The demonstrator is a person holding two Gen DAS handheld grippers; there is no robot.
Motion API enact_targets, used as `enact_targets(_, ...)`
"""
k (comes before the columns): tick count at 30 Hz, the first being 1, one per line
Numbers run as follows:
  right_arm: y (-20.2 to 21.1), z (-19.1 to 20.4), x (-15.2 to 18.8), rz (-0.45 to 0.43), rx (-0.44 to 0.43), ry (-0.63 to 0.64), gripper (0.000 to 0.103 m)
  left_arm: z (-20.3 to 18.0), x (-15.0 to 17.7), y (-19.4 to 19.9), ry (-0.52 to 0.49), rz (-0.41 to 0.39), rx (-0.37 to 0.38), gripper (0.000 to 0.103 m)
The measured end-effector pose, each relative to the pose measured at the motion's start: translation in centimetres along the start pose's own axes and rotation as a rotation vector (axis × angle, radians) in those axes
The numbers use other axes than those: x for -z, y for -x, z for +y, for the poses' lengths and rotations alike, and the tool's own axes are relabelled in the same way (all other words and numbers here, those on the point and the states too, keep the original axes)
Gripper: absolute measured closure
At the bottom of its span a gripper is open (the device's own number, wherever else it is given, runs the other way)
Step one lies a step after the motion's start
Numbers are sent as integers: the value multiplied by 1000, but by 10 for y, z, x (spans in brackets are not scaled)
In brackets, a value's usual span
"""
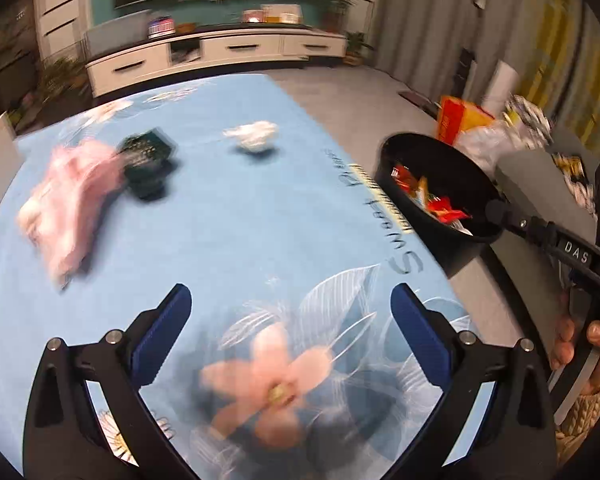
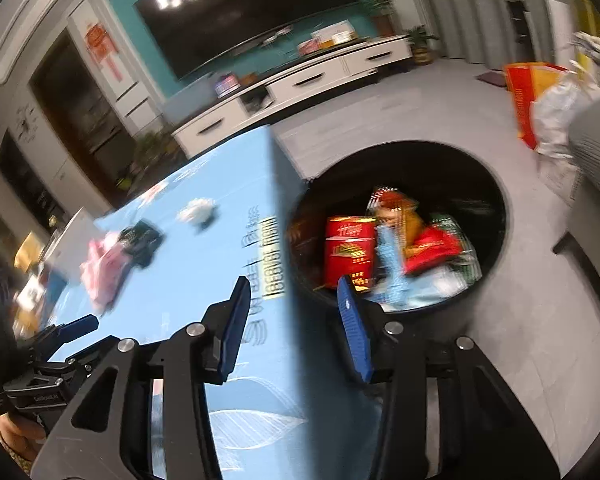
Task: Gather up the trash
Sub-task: 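Move both open tools back over the table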
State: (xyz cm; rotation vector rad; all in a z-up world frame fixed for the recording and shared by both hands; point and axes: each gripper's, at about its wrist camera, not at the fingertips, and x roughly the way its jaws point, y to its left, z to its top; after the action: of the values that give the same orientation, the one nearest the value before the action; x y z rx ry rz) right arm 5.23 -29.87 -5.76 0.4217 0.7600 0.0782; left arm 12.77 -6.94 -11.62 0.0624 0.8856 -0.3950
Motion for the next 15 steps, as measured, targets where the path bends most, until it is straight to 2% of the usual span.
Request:
enact_targets(7,-12,79,11,69,-59,149,58,58,23,41,99,-82,-47,3)
enact_targets(15,-45,125,14,150,-94,224,58,133,44,57,243,-154,-58,3)
